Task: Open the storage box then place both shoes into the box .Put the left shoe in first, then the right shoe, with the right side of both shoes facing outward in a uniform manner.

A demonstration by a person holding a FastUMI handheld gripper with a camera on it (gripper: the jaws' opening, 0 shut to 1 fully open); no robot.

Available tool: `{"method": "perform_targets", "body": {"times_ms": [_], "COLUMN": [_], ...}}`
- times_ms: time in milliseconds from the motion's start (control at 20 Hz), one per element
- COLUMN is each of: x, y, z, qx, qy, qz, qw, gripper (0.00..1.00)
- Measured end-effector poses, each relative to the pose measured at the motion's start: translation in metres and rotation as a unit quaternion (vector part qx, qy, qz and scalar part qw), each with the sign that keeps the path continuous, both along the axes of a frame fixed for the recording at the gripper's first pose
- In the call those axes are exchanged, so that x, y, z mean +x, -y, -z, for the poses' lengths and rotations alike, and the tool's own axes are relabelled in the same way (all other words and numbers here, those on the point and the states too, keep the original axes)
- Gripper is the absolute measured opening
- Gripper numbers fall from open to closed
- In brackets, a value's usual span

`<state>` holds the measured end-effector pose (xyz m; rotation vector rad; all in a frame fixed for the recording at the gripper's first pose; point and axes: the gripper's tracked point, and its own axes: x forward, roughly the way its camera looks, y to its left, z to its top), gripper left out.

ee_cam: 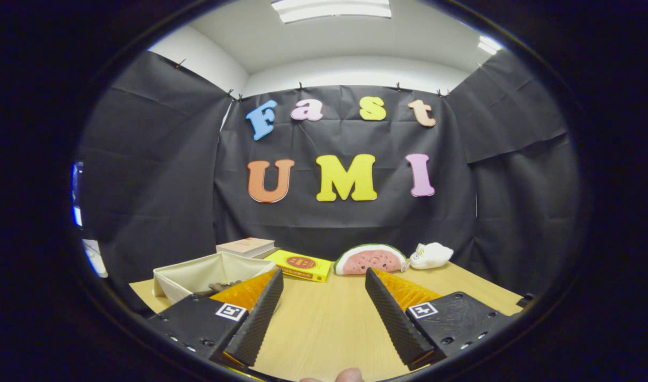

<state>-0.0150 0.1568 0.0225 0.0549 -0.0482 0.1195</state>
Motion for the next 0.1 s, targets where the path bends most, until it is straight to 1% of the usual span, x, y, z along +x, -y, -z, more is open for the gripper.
{"method": "perform_targets", "body": {"times_ms": [100], "x": [0.0008], "y": [0.0028], "z": [0.0015], "qx": [-0.007], "qy": [0.003], "qz": [0.008], "qw": [1.000], "gripper": [0.95]}}
